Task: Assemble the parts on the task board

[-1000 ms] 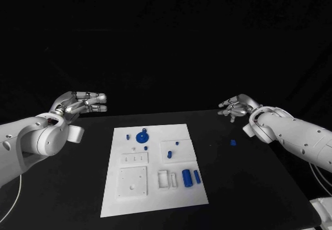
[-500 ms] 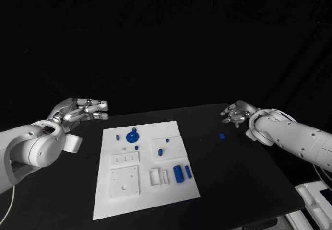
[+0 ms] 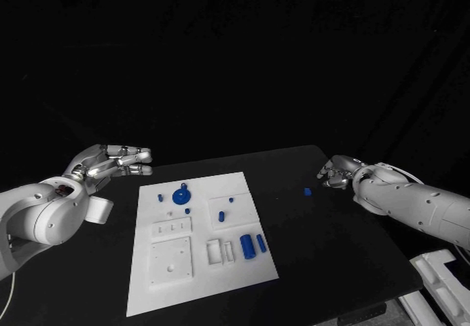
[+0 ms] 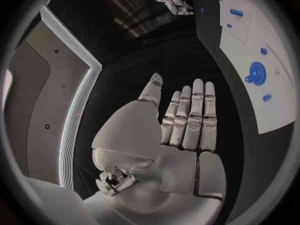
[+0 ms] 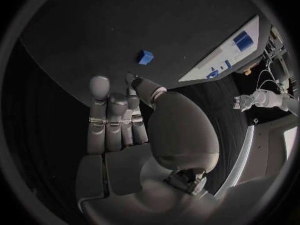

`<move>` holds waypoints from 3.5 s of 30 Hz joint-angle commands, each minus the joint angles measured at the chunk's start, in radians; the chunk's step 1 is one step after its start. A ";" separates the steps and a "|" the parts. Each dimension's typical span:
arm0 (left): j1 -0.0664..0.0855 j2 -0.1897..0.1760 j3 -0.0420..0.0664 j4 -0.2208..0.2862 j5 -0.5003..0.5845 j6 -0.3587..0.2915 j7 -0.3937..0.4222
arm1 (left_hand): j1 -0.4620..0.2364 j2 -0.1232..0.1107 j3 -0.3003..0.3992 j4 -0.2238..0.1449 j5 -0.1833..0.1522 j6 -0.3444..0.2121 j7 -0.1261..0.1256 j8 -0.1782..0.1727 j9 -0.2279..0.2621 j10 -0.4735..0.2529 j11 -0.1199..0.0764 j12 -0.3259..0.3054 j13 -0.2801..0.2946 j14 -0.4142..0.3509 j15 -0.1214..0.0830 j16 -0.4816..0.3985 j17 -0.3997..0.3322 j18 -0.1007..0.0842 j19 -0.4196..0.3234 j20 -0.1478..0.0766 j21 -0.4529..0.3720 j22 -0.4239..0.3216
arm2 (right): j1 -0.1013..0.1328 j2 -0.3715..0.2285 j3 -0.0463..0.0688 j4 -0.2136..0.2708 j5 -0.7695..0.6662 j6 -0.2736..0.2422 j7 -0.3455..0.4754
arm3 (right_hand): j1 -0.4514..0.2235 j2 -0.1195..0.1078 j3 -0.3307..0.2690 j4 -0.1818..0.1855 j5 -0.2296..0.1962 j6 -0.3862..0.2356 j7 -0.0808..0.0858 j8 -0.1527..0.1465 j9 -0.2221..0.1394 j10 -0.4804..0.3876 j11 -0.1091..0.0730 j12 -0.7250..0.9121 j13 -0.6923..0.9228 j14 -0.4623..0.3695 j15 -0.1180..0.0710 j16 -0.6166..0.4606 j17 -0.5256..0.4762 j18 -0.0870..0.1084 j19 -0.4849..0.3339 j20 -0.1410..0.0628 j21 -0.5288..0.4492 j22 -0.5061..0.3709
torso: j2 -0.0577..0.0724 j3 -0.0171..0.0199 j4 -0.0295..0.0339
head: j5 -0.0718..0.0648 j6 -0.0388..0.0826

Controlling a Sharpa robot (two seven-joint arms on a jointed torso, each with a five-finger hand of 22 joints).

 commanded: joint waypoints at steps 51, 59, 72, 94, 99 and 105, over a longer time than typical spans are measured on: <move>-0.003 0.000 0.000 0.001 0.006 0.039 -0.010 | -0.012 -0.004 -0.008 0.018 -0.022 -0.047 0.010 0.001 0.000 -0.033 0.007 0.001 0.001 -0.006 0.006 0.003 -0.001 -0.012 -0.003 0.001 0.004 -0.008 | -0.027 0.093 -0.067 -0.058 -0.147 -0.077 -0.099 | -0.098 -0.054 -0.543 0.508 0.020 0.055 -0.007 0.002 0.004 0.141 0.026 0.111 0.211 0.090 0.015 0.037 0.142 -0.026 0.124 0.013 -0.010 0.168 | 0.005 0.0000 0.0029 | 0.001 -0.007; -0.003 -0.002 0.000 0.000 0.006 0.040 -0.013 | -0.012 -0.005 -0.007 0.021 -0.022 -0.055 0.011 0.001 0.000 -0.036 0.008 0.001 0.001 -0.007 0.006 0.003 -0.001 -0.012 -0.003 0.002 0.004 -0.008 | -0.028 0.110 -0.067 -0.069 -0.134 -0.063 -0.100 | -0.105 -0.009 -0.666 0.511 0.160 0.046 -0.006 0.001 0.004 0.138 0.027 0.106 0.210 0.087 0.016 0.031 0.140 -0.026 0.126 0.014 -0.030 0.178 | 0.004 0.0012 0.0018 | 0.006 -0.008; -0.003 -0.003 0.000 -0.003 0.005 0.040 -0.019 | -0.008 -0.007 -0.003 0.025 -0.021 -0.067 0.012 0.001 -0.001 -0.042 0.010 0.001 0.001 -0.009 0.007 0.004 -0.001 -0.011 -0.004 0.003 0.003 -0.008 | -0.029 0.109 -0.067 -0.016 -0.107 -0.059 -0.082 | -0.072 0.002 -0.641 0.507 0.156 0.061 -0.009 0.002 0.005 0.139 0.025 0.106 0.214 0.088 0.016 0.032 0.142 -0.028 0.134 0.014 -0.052 0.206 | 0.004 0.0021 -0.0010 | 0.012 -0.012; -0.003 -0.004 0.000 -0.004 0.002 0.046 -0.028 | -0.002 -0.009 0.000 0.025 -0.021 -0.075 0.013 0.000 -0.001 -0.046 0.011 0.001 0.001 -0.010 0.008 0.004 -0.001 -0.011 -0.005 0.004 0.003 -0.008 | -0.035 0.109 -0.067 0.041 -0.139 -0.071 -0.094 | -0.077 -0.012 0.039 0.065 0.127 0.083 0.003 0.000 0.003 0.123 0.027 0.094 0.211 0.076 0.012 0.014 0.137 -0.024 0.133 0.010 -0.096 0.264 | 0.004 -0.0001 -0.0006 | 0.015 -0.013; -0.003 -0.005 0.000 -0.004 0.002 0.046 -0.030 | -0.003 -0.009 -0.001 0.025 -0.021 -0.081 0.014 0.000 -0.001 -0.048 0.011 0.001 0.001 -0.011 0.008 0.003 -0.001 -0.011 -0.006 0.004 0.002 -0.008 | -0.038 0.107 -0.067 0.049 -0.139 -0.076 -0.089 | -0.093 -0.030 -0.095 0.105 0.153 0.023 0.011 0.001 0.001 0.110 0.033 0.082 0.199 0.070 0.017 0.002 0.128 -0.022 0.132 0.013 -0.121 0.260 | 0.003 0.0000 0.0002 | 0.014 -0.013; -0.003 -0.006 0.000 -0.004 0.002 0.047 -0.032 | -0.003 -0.010 -0.001 0.026 -0.022 -0.085 0.015 0.000 -0.001 -0.050 0.012 0.001 0.001 -0.012 0.009 0.003 -0.001 -0.010 -0.006 0.004 0.002 -0.008 | -0.040 0.102 -0.067 0.055 -0.129 -0.089 -0.084 | -0.067 -0.037 -0.225 0.147 0.172 -0.059 0.030 0.001 0.000 0.095 0.043 0.072 0.185 0.065 0.027 0.000 0.123 -0.007 0.138 0.025 -0.158 0.259 | 0.004 0.0011 0.0008 | 0.012 -0.012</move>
